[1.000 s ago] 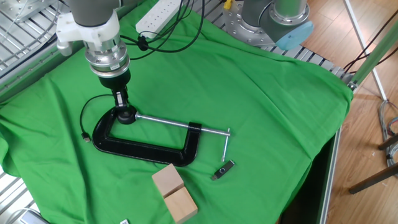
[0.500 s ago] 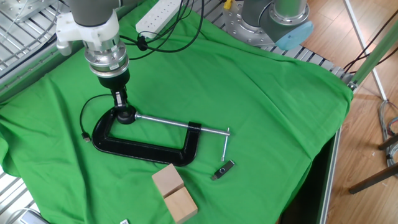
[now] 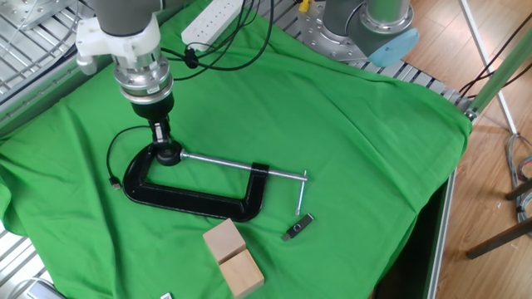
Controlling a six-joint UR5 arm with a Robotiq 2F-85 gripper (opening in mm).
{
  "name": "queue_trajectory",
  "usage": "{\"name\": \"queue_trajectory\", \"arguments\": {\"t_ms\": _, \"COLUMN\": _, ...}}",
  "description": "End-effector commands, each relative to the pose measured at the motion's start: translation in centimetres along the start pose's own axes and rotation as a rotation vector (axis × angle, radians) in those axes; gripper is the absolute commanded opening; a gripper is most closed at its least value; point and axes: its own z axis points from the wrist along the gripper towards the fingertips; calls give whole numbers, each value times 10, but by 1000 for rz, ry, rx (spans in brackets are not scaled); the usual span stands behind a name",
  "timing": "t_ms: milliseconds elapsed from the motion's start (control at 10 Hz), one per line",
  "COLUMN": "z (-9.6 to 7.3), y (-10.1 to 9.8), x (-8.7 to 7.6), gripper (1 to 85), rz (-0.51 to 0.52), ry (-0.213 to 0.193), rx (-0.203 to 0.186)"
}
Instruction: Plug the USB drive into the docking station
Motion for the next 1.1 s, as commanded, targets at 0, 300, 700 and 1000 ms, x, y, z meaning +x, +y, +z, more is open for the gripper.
{"name": "queue_trajectory", "arguments": {"t_ms": 0, "z": -2, "y": 2, "x": -2, "gripper": 17, "rz": 9, "ry": 5, "rx": -23}}
{"name": "queue_trajectory", "arguments": {"t_ms": 300, "z": 2, "y": 5, "x": -8, "gripper": 17, "rz": 8, "ry": -7, "rx": -25}}
{"name": "queue_trajectory", "arguments": {"t_ms": 700, "z": 9, "y": 10, "x": -17, "gripper": 17, "rz": 9, "ry": -11, "rx": -42}}
{"name": "queue_trajectory", "arguments": {"t_ms": 1000, "z": 8, "y": 11, "x": -17, "gripper": 17, "rz": 11, "ry": -5, "rx": -54}}
